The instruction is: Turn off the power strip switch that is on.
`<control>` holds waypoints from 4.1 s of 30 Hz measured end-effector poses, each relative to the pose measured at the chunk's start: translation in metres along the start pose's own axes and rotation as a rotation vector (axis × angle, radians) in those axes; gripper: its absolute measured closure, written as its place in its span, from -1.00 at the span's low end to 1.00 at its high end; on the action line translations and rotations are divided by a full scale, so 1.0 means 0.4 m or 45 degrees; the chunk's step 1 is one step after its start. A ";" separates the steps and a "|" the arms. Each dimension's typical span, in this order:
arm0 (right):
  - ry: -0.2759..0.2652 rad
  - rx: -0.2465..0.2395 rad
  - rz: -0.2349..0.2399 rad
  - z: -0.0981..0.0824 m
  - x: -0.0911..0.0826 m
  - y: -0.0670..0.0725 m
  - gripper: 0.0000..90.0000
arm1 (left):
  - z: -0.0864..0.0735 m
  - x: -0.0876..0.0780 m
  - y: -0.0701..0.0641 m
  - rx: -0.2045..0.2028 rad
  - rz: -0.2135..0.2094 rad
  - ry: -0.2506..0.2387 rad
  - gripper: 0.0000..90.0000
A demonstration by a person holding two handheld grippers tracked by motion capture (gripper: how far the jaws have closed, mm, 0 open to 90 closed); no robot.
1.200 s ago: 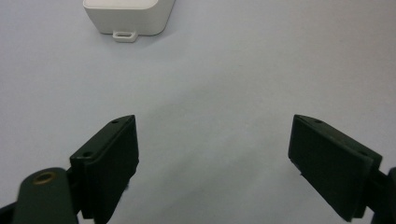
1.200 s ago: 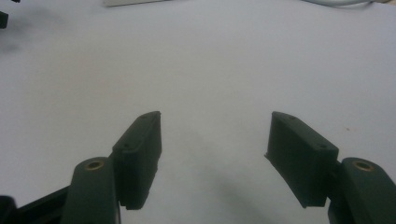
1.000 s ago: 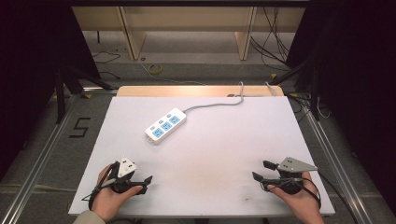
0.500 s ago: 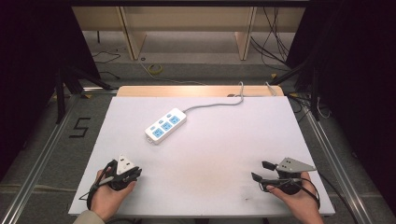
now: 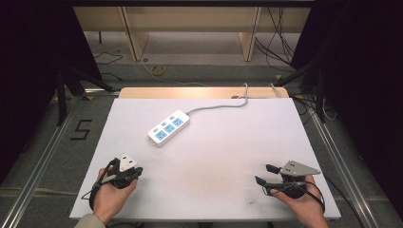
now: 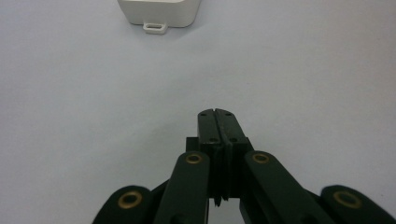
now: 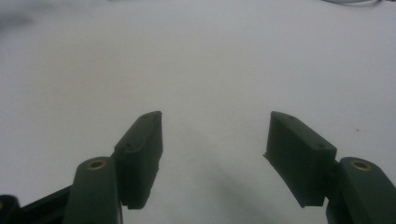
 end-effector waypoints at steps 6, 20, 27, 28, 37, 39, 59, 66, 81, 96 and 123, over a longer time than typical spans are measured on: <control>0.000 -0.008 0.002 0.000 0.001 0.001 -0.18 | 0.003 0.000 0.000 0.000 0.001 0.005 0.99; 0.007 -0.005 0.000 -0.001 0.002 0.002 -0.18 | 0.009 -0.006 0.017 -0.018 0.026 0.015 0.99; 0.008 -0.006 0.003 -0.001 0.004 0.004 -0.18 | 0.021 -0.005 0.021 -0.027 0.030 0.027 0.99; 0.008 -0.006 0.003 -0.001 0.004 0.004 -0.18 | 0.023 -0.004 0.022 -0.028 0.032 0.027 0.99; 0.008 -0.009 0.004 -0.001 0.005 0.004 -0.18 | 0.038 0.001 0.029 -0.037 0.032 0.039 0.99; 0.008 -0.009 0.004 -0.001 0.005 0.004 -0.18 | 0.042 0.001 0.031 -0.039 0.034 0.039 0.99; 0.012 -0.013 0.007 -0.001 0.008 0.006 -0.18 | 0.074 0.018 0.045 -0.055 0.036 0.059 0.99; 0.015 -0.014 0.006 -0.001 0.009 0.006 -0.18 | 0.079 0.023 0.048 -0.059 0.038 0.060 0.99; 0.021 -0.014 0.008 -0.001 0.015 0.007 -0.19 | 0.095 0.034 0.053 -0.063 0.040 0.068 0.99; 0.018 -0.011 0.008 -0.001 0.013 0.007 -0.19 | 0.114 0.038 0.059 -0.063 0.038 0.072 0.99; 0.026 -0.001 0.008 0.001 0.021 0.002 -0.19 | 0.134 0.059 0.076 -0.062 0.022 0.082 0.99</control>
Point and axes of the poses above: each handheld gripper's, and its own axes: x roughly forward along the jaws, z roughly out of its top, y roughly to its left, the point moved 1 cm from there along x, roughly forward along the jaws, and after that the axes turned 12 degrees about x, right-handed, at the moved point
